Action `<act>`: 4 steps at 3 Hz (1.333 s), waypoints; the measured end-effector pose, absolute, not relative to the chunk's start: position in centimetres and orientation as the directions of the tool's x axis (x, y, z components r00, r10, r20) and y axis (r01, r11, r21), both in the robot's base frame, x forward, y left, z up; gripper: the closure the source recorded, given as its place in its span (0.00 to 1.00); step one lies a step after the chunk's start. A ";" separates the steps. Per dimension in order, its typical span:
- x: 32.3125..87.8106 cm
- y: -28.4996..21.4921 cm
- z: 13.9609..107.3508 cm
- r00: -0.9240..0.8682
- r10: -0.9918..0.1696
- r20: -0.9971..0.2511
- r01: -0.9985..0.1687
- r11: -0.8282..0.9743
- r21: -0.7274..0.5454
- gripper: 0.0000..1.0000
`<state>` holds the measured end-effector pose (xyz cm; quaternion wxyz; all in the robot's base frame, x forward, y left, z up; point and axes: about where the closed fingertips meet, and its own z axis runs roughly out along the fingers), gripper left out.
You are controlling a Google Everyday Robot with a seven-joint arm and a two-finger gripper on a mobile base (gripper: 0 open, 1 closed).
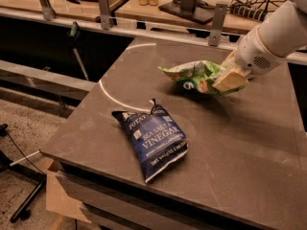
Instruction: Move green rice chip bag near blue chip bag
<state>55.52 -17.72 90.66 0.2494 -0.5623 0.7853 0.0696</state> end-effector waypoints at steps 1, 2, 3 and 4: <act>52.1 -17.0 90.6 -0.212 -0.844 -0.492 -0.960 0.275 -0.059 0.39; 48.5 -15.6 90.7 -0.204 -0.825 -0.527 -0.977 0.204 0.059 0.17; 46.5 -14.7 90.8 -0.208 -0.818 -0.536 -0.978 0.182 0.101 0.00; 46.8 -15.3 91.0 -0.253 -0.820 -0.513 -0.963 0.264 0.053 0.00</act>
Offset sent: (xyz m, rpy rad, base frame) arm -0.1187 0.0337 0.0046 0.2131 0.3442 0.2612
